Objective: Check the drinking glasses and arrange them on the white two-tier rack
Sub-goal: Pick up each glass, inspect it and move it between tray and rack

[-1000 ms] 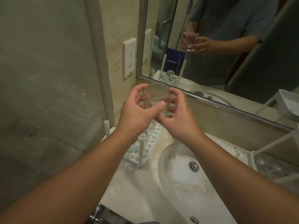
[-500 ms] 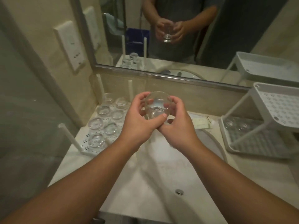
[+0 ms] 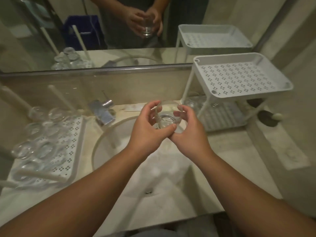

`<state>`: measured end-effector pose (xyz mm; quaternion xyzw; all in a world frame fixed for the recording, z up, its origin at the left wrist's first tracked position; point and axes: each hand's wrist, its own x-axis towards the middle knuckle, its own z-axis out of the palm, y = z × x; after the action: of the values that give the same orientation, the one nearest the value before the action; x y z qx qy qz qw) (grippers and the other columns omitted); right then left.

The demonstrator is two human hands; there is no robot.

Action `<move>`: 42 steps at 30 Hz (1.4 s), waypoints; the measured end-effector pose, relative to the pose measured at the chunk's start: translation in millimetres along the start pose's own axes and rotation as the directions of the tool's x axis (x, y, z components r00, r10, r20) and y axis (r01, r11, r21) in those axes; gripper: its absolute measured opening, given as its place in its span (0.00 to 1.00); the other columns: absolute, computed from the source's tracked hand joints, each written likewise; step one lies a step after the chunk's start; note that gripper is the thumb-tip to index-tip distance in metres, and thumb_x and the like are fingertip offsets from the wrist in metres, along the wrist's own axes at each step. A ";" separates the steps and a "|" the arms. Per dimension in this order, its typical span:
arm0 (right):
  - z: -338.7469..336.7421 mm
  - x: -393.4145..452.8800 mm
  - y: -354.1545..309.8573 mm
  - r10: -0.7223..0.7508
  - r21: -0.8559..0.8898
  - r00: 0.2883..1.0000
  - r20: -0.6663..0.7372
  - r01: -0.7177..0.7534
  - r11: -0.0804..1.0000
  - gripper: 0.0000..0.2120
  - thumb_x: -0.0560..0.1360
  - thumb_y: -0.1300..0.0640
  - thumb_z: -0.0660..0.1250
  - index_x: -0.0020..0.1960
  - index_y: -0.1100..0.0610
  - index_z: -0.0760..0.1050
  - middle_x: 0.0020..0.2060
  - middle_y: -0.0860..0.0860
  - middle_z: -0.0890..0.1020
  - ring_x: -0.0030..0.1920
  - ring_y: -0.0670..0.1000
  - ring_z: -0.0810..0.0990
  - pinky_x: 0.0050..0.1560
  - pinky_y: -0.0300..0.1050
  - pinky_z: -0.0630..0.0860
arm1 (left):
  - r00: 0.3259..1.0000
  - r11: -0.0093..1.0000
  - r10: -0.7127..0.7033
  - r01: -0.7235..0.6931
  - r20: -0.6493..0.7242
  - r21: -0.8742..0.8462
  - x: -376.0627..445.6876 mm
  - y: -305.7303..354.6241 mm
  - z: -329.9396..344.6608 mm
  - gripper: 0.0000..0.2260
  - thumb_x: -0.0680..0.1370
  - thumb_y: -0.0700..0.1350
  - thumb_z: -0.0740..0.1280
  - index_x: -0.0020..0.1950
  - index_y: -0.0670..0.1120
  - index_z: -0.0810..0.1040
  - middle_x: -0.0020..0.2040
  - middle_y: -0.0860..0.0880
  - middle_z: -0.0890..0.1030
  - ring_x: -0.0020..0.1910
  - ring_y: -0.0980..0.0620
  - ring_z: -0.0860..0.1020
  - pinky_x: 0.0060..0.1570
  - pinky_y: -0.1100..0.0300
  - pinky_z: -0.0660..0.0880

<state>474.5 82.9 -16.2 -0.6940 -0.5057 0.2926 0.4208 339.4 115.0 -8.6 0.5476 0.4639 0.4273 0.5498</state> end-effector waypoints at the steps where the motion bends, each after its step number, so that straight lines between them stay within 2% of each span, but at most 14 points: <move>1: -9.5 1.8 7.9 0.009 -0.004 1.000 -0.008 -0.009 1.000 0.32 0.62 0.48 0.74 0.57 0.29 0.61 0.53 0.33 0.78 0.54 0.32 0.76 0.47 0.24 0.69 | 1.000 1.000 -0.005 0.005 0.013 0.008 2.1 -1.7 12.4 0.32 0.63 0.46 0.79 0.63 0.63 0.73 0.63 0.56 0.79 0.60 0.61 0.79 0.57 0.51 0.80; 5: -42.5 8.0 41.6 0.046 0.013 0.999 -0.020 -0.046 0.999 0.34 0.63 0.49 0.76 0.62 0.33 0.62 0.52 0.33 0.77 0.52 0.34 0.78 0.46 0.26 0.71 | 0.999 0.997 -0.021 0.018 0.048 0.069 7.9 -10.0 59.4 0.33 0.63 0.48 0.79 0.66 0.61 0.72 0.63 0.56 0.79 0.62 0.62 0.77 0.57 0.53 0.80; 10: -76.1 14.3 79.0 0.071 0.037 0.997 -0.031 -0.070 0.997 0.36 0.64 0.54 0.77 0.64 0.37 0.63 0.52 0.32 0.76 0.50 0.30 0.76 0.41 0.22 0.69 | 0.992 0.992 -0.070 0.058 0.104 0.115 14.6 -20.5 108.3 0.33 0.65 0.47 0.79 0.66 0.62 0.71 0.64 0.58 0.78 0.62 0.63 0.76 0.59 0.53 0.79; 14: -99.1 23.5 107.5 0.103 0.002 0.993 -0.051 -0.103 0.995 0.37 0.63 0.55 0.77 0.68 0.42 0.65 0.57 0.39 0.78 0.52 0.36 0.78 0.43 0.22 0.69 | 0.980 0.986 -0.121 0.099 0.159 0.137 21.2 -31.6 140.2 0.32 0.67 0.44 0.80 0.67 0.60 0.71 0.62 0.59 0.78 0.58 0.65 0.77 0.56 0.59 0.78; 19: -117.3 35.4 146.1 0.159 0.011 0.984 -0.086 -0.159 0.987 0.37 0.64 0.56 0.76 0.69 0.42 0.65 0.58 0.42 0.79 0.52 0.43 0.80 0.43 0.24 0.70 | 0.968 0.974 -0.184 0.157 0.171 0.162 34.3 -42.8 183.4 0.32 0.64 0.47 0.79 0.65 0.59 0.72 0.62 0.56 0.77 0.59 0.56 0.79 0.57 0.49 0.80; 23: -125.5 54.1 174.3 0.207 0.020 0.971 -0.119 -0.206 0.978 0.37 0.66 0.59 0.76 0.71 0.44 0.66 0.61 0.44 0.78 0.49 0.40 0.80 0.42 0.21 0.69 | 0.966 0.962 -0.216 0.185 0.146 0.199 48.9 -51.1 216.3 0.35 0.61 0.51 0.77 0.67 0.59 0.71 0.57 0.54 0.77 0.56 0.51 0.80 0.54 0.49 0.81; 25: -129.3 65.9 186.6 0.192 -0.021 0.970 -0.152 -0.197 0.980 0.37 0.66 0.60 0.75 0.72 0.47 0.67 0.63 0.47 0.75 0.51 0.43 0.78 0.48 0.25 0.73 | 0.957 0.953 -0.252 0.220 0.143 0.207 58.9 -56.7 228.9 0.38 0.63 0.49 0.79 0.72 0.57 0.69 0.57 0.53 0.77 0.56 0.50 0.81 0.55 0.50 0.81; 27: -132.2 79.6 198.2 0.189 -0.063 0.964 -0.188 -0.204 0.977 0.37 0.67 0.61 0.75 0.72 0.48 0.67 0.63 0.51 0.71 0.51 0.46 0.78 0.55 0.39 0.78 | 0.940 0.941 -0.307 0.278 0.146 0.194 70.5 -62.2 240.3 0.39 0.67 0.45 0.80 0.75 0.56 0.67 0.60 0.51 0.75 0.58 0.49 0.80 0.57 0.50 0.80; 29: -135.0 94.5 208.3 0.204 -0.046 0.960 -0.193 -0.217 0.975 0.35 0.69 0.61 0.75 0.73 0.49 0.67 0.63 0.54 0.71 0.54 0.49 0.79 0.58 0.46 0.78 | 0.920 0.928 -0.361 0.338 0.153 0.158 82.4 -66.8 251.6 0.40 0.69 0.43 0.80 0.77 0.55 0.65 0.59 0.54 0.75 0.58 0.48 0.81 0.57 0.52 0.79; 31: -137.3 109.9 217.7 0.210 -0.026 0.958 -0.197 -0.220 0.975 0.32 0.72 0.62 0.72 0.73 0.49 0.66 0.64 0.57 0.73 0.59 0.54 0.77 0.60 0.45 0.76 | 0.910 0.919 -0.387 0.368 0.148 0.139 94.7 -72.3 262.6 0.40 0.70 0.40 0.78 0.78 0.56 0.64 0.57 0.58 0.75 0.57 0.51 0.81 0.56 0.56 0.79; 33: -138.8 122.1 226.6 0.198 -0.083 0.956 -0.216 -0.220 0.972 0.32 0.72 0.64 0.68 0.73 0.50 0.65 0.64 0.58 0.73 0.60 0.56 0.75 0.57 0.42 0.73 | 0.908 0.914 -0.398 0.380 0.132 0.143 106.4 -78.1 272.5 0.40 0.71 0.39 0.77 0.78 0.57 0.63 0.57 0.60 0.74 0.58 0.52 0.81 0.57 0.57 0.79; 35: -140.1 132.9 234.1 0.178 -0.121 0.954 -0.240 -0.211 0.970 0.33 0.72 0.66 0.67 0.74 0.51 0.64 0.64 0.59 0.72 0.60 0.58 0.74 0.56 0.42 0.71 | 0.906 0.909 -0.406 0.387 0.118 0.155 118.8 -84.6 282.5 0.39 0.72 0.39 0.76 0.78 0.58 0.63 0.60 0.57 0.73 0.59 0.51 0.80 0.60 0.53 0.78; 38: -141.1 147.0 246.0 0.195 -0.139 0.947 -0.256 -0.236 0.962 0.33 0.73 0.67 0.65 0.75 0.51 0.62 0.67 0.58 0.71 0.62 0.58 0.73 0.56 0.39 0.69 | 0.902 0.903 -0.418 0.400 0.106 0.158 135.1 -95.8 294.0 0.38 0.73 0.38 0.74 0.78 0.57 0.64 0.60 0.55 0.72 0.60 0.48 0.80 0.61 0.50 0.78; 42: -141.1 153.7 264.3 0.189 -0.106 0.937 -0.295 -0.229 0.968 0.31 0.73 0.66 0.67 0.75 0.54 0.64 0.66 0.58 0.73 0.63 0.57 0.74 0.59 0.40 0.70 | 0.897 0.904 -0.414 0.384 0.154 0.189 149.2 -109.1 305.7 0.37 0.73 0.39 0.74 0.78 0.56 0.64 0.62 0.51 0.74 0.58 0.46 0.81 0.55 0.50 0.81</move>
<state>761.1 152.4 -178.8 -0.8060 -0.3829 0.1978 0.4058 664.8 194.3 -133.1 0.5196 0.5434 0.2139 0.6237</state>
